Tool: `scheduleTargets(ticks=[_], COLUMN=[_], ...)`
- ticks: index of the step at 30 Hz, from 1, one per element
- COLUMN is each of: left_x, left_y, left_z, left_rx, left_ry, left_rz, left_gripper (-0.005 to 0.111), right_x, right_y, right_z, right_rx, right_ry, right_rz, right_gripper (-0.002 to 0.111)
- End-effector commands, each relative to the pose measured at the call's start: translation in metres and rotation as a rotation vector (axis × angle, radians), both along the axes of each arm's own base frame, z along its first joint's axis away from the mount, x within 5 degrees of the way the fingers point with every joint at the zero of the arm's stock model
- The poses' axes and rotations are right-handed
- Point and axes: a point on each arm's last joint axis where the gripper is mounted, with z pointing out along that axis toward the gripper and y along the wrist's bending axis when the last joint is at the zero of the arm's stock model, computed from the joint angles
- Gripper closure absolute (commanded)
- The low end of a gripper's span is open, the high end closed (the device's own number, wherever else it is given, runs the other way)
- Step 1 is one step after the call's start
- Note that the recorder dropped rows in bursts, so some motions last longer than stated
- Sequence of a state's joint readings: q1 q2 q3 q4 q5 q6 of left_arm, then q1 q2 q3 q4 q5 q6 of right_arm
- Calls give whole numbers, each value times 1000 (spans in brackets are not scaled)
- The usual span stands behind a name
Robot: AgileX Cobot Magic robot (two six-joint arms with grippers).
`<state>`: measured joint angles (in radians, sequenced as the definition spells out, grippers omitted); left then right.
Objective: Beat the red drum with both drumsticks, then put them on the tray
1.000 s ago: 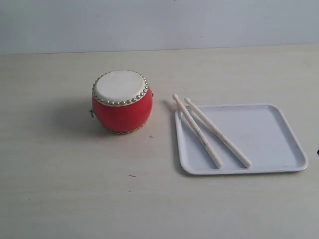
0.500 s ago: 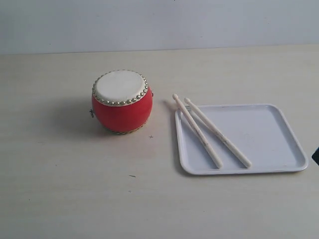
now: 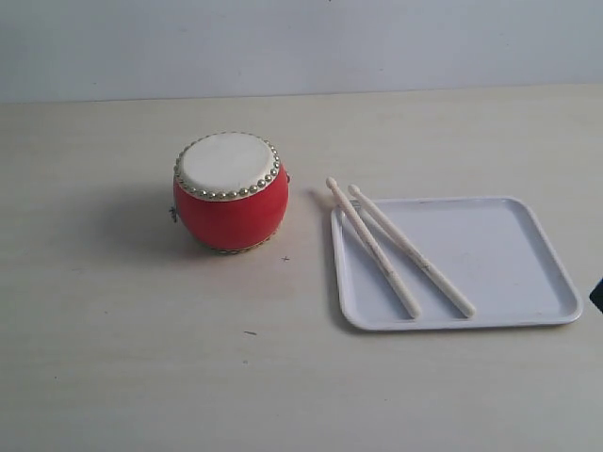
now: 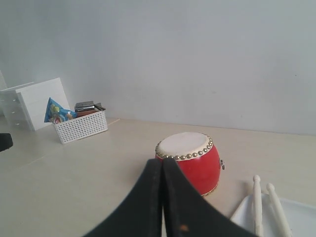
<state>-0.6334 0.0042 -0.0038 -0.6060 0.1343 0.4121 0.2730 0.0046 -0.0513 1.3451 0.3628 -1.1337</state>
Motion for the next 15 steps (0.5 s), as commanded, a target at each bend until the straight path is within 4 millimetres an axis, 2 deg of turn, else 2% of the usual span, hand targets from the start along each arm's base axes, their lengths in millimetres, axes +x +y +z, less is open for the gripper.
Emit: scheduleTargets(ticks=[1, 6, 10, 15], left_x=[0, 1, 2, 3], left_y=[0, 1, 4, 4], left_z=[-1, -4, -7, -8], left_rx=[4, 7, -58, -67], left_ry=[2, 40, 135, 153], left_rz=[-7, 17, 54, 60], left_gripper=[107, 107, 107, 107], right_x=[0, 0, 0, 0], right_y=[0, 0, 0, 0], right_z=[-1, -1, -1, -1], right_rx=[0, 0, 0, 0], right_ry=[0, 0, 0, 0], right_rz=[-2, -2, -2, -2], right_gripper=[108, 108, 108, 108])
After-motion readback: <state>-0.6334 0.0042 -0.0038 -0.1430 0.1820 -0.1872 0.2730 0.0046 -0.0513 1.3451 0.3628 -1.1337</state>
